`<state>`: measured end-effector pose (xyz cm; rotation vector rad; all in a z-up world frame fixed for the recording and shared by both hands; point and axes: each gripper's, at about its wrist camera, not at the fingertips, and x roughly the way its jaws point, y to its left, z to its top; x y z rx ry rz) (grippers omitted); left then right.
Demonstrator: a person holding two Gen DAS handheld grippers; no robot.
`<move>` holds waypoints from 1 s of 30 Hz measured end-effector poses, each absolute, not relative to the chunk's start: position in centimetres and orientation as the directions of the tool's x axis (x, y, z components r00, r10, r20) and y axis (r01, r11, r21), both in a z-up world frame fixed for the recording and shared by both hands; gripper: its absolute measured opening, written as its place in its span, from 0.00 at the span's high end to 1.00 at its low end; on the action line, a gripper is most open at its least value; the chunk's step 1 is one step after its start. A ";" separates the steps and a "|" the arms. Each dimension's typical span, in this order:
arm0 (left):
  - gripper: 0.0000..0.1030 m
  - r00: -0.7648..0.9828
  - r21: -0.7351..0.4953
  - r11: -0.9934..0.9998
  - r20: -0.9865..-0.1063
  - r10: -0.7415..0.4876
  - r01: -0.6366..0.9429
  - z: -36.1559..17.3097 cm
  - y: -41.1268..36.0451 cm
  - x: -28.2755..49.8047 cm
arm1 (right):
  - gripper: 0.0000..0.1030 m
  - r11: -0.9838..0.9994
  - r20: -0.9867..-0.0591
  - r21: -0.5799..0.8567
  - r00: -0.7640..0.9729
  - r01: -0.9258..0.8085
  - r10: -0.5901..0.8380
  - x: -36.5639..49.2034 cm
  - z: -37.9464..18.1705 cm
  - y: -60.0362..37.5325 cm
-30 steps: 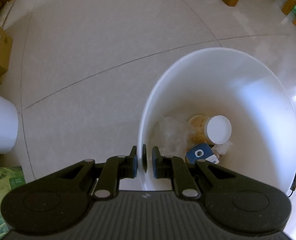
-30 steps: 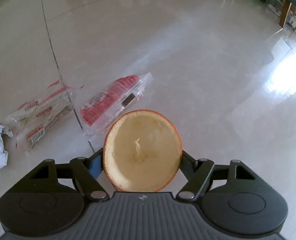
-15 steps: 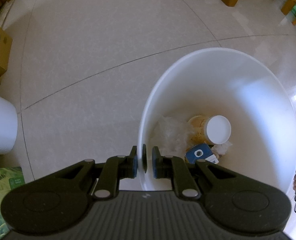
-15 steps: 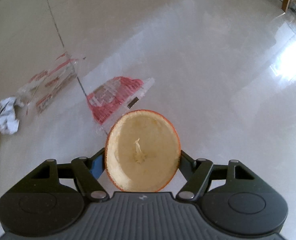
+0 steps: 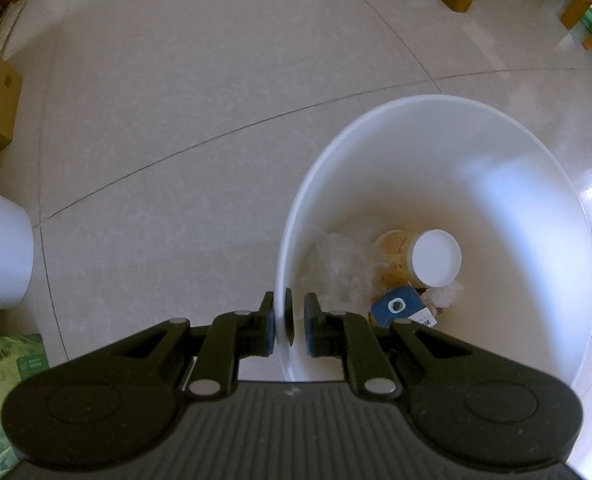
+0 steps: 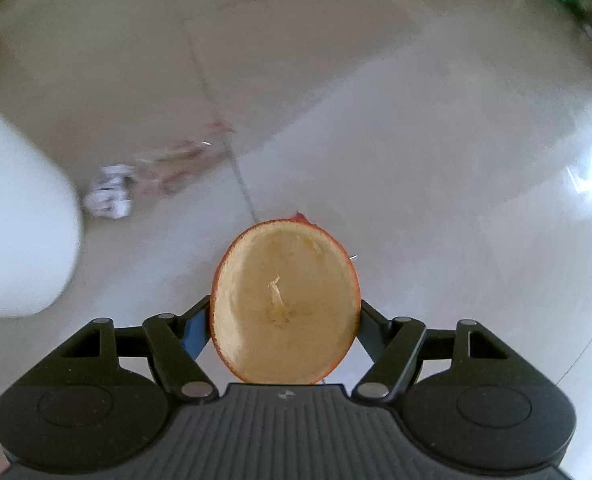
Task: Collect trash
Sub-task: 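Carry the orange peel over the bin and open the right tool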
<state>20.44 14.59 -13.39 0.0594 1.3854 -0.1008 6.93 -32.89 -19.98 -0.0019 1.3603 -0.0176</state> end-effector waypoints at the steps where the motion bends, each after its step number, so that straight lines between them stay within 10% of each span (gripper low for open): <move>1: 0.89 0.181 -0.015 0.994 -0.983 -0.035 0.110 -13.4 14.6 20.4 | 0.25 1.000 -0.978 -0.007 0.211 -0.012 -0.005 6.9 -18.9 -32.4; 15: 0.89 0.177 0.009 0.989 -0.984 -0.017 0.146 -13.4 14.0 20.4 | 0.25 0.910 -0.934 0.035 0.310 -0.414 0.177 7.5 -3.3 -21.5; 30: 0.89 0.173 0.009 0.987 -0.985 -0.019 0.162 -13.7 14.0 20.4 | 0.25 0.818 -0.909 0.090 0.289 -0.568 0.301 8.7 -1.1 -12.9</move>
